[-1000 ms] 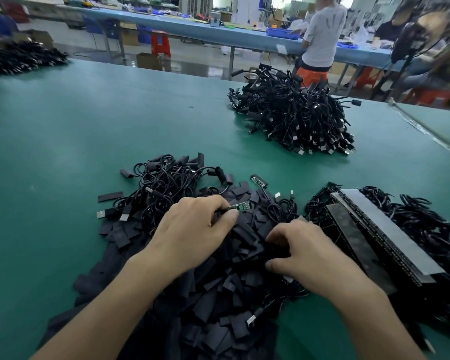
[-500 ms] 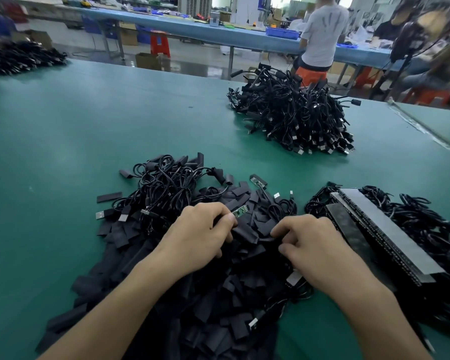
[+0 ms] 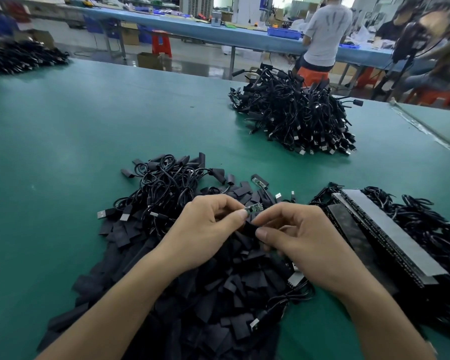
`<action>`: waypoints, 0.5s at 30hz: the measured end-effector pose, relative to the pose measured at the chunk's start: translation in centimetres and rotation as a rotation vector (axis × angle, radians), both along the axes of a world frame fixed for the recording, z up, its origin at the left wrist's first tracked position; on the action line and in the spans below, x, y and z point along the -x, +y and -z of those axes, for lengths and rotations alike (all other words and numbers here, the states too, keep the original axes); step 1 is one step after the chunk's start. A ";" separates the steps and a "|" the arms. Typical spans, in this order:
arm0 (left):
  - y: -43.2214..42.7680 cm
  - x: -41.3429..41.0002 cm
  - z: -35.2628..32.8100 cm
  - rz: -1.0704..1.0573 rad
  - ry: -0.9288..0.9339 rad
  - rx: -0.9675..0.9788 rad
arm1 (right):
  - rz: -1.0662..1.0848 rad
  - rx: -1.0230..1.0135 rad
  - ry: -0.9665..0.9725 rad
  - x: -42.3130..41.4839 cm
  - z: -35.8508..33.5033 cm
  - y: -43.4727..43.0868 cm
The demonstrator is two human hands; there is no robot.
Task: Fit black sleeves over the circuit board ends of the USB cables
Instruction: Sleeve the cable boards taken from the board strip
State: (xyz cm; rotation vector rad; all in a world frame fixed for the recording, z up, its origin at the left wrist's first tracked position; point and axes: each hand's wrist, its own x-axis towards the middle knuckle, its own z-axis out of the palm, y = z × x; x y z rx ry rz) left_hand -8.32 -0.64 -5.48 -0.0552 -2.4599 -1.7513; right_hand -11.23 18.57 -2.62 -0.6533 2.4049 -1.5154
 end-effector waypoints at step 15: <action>0.2 0.0 -0.2 -0.001 -0.076 -0.246 | 0.101 -0.148 0.363 -0.5 0.6 -1.1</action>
